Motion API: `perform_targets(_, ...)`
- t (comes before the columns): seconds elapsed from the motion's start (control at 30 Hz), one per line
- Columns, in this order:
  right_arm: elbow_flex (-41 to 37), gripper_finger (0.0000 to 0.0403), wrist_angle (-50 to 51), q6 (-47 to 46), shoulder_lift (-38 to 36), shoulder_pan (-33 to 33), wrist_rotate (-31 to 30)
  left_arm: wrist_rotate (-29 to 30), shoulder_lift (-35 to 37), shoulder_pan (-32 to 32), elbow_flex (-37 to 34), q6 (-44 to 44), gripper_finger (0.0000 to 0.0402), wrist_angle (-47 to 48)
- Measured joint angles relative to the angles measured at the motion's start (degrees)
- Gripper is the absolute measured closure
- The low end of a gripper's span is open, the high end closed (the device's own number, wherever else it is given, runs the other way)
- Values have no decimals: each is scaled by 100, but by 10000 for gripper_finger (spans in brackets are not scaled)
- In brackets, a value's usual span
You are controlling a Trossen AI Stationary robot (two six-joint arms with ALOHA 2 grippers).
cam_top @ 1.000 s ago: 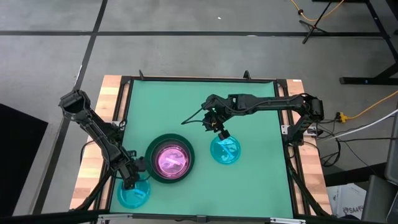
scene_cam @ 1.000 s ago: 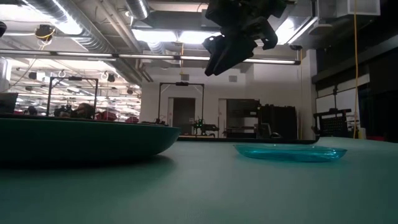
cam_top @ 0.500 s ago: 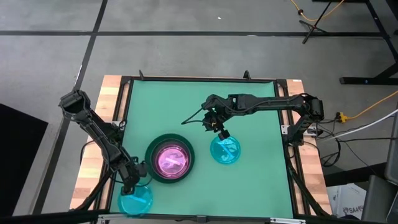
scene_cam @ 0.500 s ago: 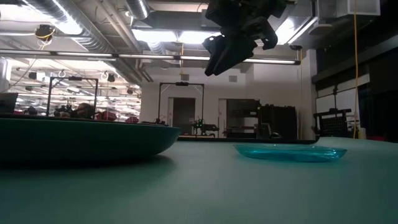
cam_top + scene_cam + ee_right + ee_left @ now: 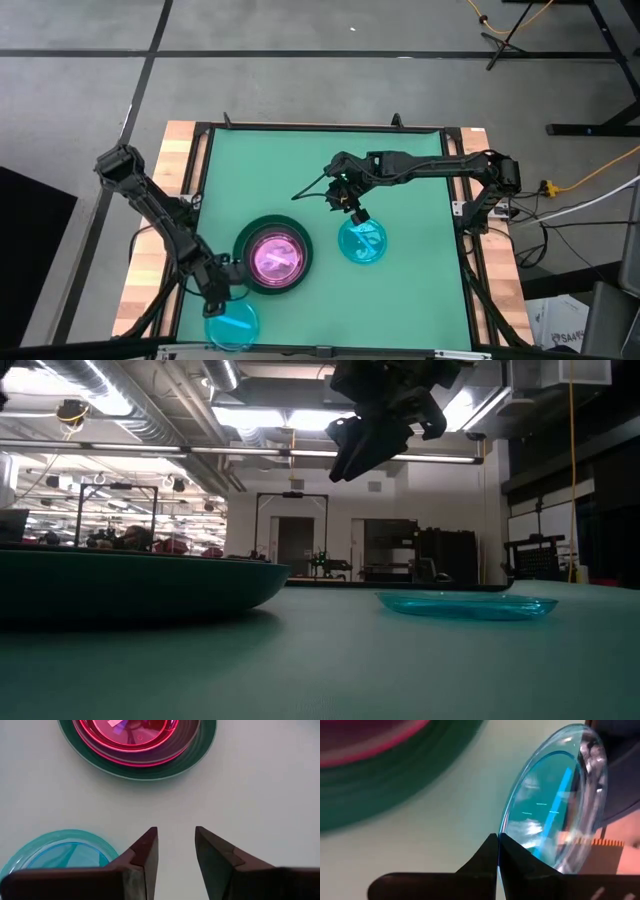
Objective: Stack plastic plates
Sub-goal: Stack the bottom light blue plate on top of the light pink plate
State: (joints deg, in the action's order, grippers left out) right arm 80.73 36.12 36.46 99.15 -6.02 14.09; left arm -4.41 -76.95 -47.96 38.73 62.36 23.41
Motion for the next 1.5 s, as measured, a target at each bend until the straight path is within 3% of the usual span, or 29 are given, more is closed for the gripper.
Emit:
perform_targets(0.37, 0, 283, 1, 4, 0, 0, 0, 51, 4, 752, 686, -814, 401, 1)
perform_targets(0.87, 0, 283, 0, 8, 0, 0, 0, -70, 4, 2575, 1068, -1315, 401, 91)
perform_targets(1.5, 0, 283, 0, 8, 7, 0, 0, -412, 7, 4135, 1068, -2359, 402, 1843)
